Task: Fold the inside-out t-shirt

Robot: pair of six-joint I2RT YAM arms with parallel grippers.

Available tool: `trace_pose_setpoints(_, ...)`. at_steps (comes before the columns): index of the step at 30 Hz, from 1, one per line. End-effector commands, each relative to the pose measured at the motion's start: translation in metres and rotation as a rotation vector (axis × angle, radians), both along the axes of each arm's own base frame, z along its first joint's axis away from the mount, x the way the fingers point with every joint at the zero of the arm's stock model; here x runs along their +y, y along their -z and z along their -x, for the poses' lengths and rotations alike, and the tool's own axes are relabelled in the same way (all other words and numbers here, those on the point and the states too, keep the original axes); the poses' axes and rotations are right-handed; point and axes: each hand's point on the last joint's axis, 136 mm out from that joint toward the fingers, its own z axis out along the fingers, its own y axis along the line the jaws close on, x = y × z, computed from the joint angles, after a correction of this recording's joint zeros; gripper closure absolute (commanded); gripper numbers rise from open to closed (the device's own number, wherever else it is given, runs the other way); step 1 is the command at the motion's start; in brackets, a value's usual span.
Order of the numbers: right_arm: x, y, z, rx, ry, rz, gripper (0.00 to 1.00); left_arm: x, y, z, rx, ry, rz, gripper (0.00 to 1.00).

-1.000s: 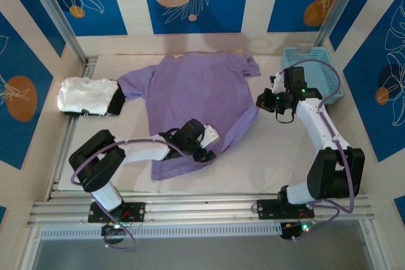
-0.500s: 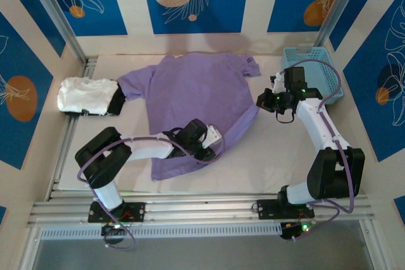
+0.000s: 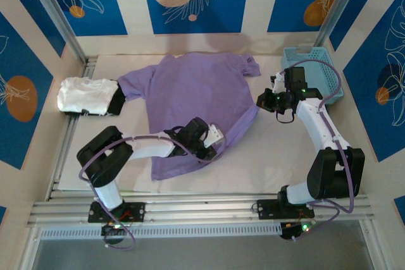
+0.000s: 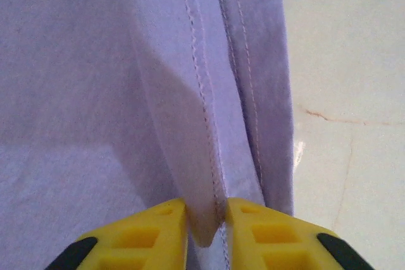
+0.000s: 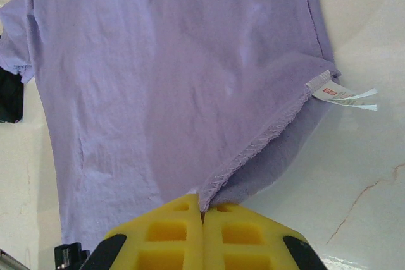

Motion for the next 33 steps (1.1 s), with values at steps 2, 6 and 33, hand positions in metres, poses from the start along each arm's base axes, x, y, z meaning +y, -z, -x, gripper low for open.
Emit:
trace_pose_setpoints(2, 0.000, -0.002, -0.003, -0.008, -0.010, -0.003, 1.00, -0.006, 0.002, -0.003, 0.023, 0.019, 0.011, 0.76)
trace_pose_setpoints(6, -0.001, -0.003, -0.003, -0.010, -0.008, -0.001, 1.00, -0.007, 0.002, -0.006, 0.021, 0.014, 0.006, 0.81)
trace_pose_setpoints(33, 0.108, -0.033, 0.069, -0.644, -0.373, 0.174, 0.41, 0.038, -0.175, -0.052, 0.002, -0.291, 0.411, 1.00)
